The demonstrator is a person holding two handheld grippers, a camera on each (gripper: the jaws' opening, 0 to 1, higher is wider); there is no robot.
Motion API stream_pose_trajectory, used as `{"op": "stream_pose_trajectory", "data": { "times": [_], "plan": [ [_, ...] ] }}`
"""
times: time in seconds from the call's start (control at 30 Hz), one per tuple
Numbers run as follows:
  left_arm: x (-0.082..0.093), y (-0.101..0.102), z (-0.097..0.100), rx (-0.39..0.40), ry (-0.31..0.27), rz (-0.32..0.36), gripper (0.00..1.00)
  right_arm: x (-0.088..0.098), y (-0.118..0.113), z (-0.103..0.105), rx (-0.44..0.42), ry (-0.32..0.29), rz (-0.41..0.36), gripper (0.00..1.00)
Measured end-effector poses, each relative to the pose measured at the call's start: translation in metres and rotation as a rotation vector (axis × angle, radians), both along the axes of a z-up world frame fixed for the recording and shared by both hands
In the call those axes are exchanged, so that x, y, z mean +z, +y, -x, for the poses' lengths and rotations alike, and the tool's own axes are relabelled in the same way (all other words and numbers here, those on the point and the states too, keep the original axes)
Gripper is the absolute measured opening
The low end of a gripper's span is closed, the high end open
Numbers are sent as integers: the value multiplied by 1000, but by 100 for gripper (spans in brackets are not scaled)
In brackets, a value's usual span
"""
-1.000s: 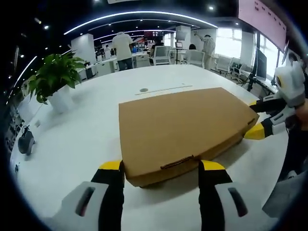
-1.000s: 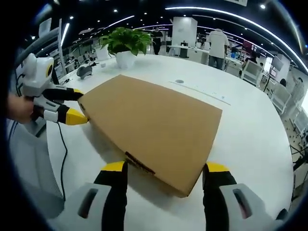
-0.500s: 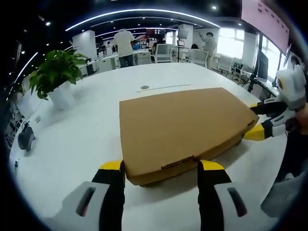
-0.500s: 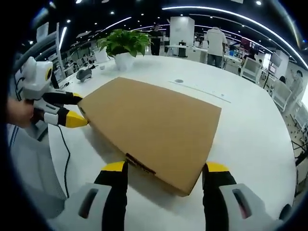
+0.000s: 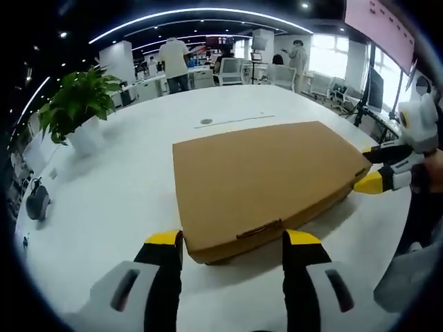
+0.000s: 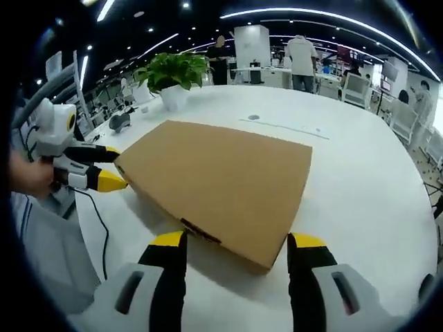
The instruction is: Operate the shoe box by opening the lid, removing the specified soft item, and placing it in the target area until the item is outside and the box remains undamaged.
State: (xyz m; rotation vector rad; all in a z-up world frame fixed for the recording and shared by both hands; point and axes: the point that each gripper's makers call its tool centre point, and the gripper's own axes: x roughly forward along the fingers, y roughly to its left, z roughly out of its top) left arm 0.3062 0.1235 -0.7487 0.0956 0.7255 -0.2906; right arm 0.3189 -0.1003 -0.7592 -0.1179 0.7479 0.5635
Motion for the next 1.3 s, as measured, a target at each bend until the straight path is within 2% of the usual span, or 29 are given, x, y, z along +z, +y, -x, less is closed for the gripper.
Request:
{"op": "stream_pose_trajectory", "data": {
  "times": [0.13,0.17,0.2,0.23,0.27,0.33,0.4,0.47,0.53,0.57,0.6,0.63,0.67,0.7,0.77,0.8,0.83,0.9,0.93,0.97,1.03,1.07,1.1,1.2,1.27,1.3],
  "plan": [
    [4,2,3,4,5,32,67,6,0,6,11,-1,-5,55],
    [5,1,5,10,9,59,69,10,1,8,17,-6,-16,56],
    [14,-6,4,9,-20,148,76,12,2,9,19,-6,-24,57],
    [17,-6,5,13,-20,182,80,15,3,11,22,-4,-33,58],
    [15,0,6,18,-10,153,82,16,3,12,25,-1,-37,59],
    [18,1,8,10,-18,164,80,18,3,17,33,13,-36,59],
    [22,2,10,5,-26,184,82,21,2,21,30,19,-46,60],
    [24,4,11,10,-20,203,84,25,1,23,22,12,-63,66],
    [27,3,12,37,-9,266,87,28,1,23,13,10,-86,73],
    [29,-1,13,44,9,315,88,31,2,24,10,10,-101,75],
    [30,-2,15,52,28,334,91,32,3,24,10,7,-109,78],
    [31,0,14,59,16,328,94,33,3,25,9,3,-110,81],
    [34,-1,14,73,16,351,97,35,3,25,6,-5,-112,83],
    [37,-5,17,87,31,407,99,37,3,26,0,-5,-122,83],
    [41,-5,19,116,37,454,99,39,4,27,-5,1,-139,85],
    [45,-8,21,124,45,507,99,39,6,29,-11,19,-157,86],
    [46,-8,22,125,48,532,99,39,6,30,-13,25,-164,88],
    [44,-7,26,127,69,538,99,42,4,29,-39,18,-192,93],
    [46,-12,29,130,86,593,99,44,6,31,-57,34,-235,93],
    [47,-13,31,138,91,621,99,45,6,32,-69,45,-262,93],
    [51,-17,35,168,113,731,99,48,7,33,-93,58,-302,95],
    [57,-22,37,169,112,828,99,51,7,34,-84,50,-307,95],
    [61,-23,39,168,110,868,99,54,9,34,-80,46,-322,95],
    [63,-21,43,197,101,917,99,59,10,37,-88,50,-338,94],
    [66,-19,44,232,93,978,99,63,12,40,-111,70,-384,92],
    [70,-17,43,260,81,1030,99,65,14,41,-119,75,-417,91]
  ]
}}
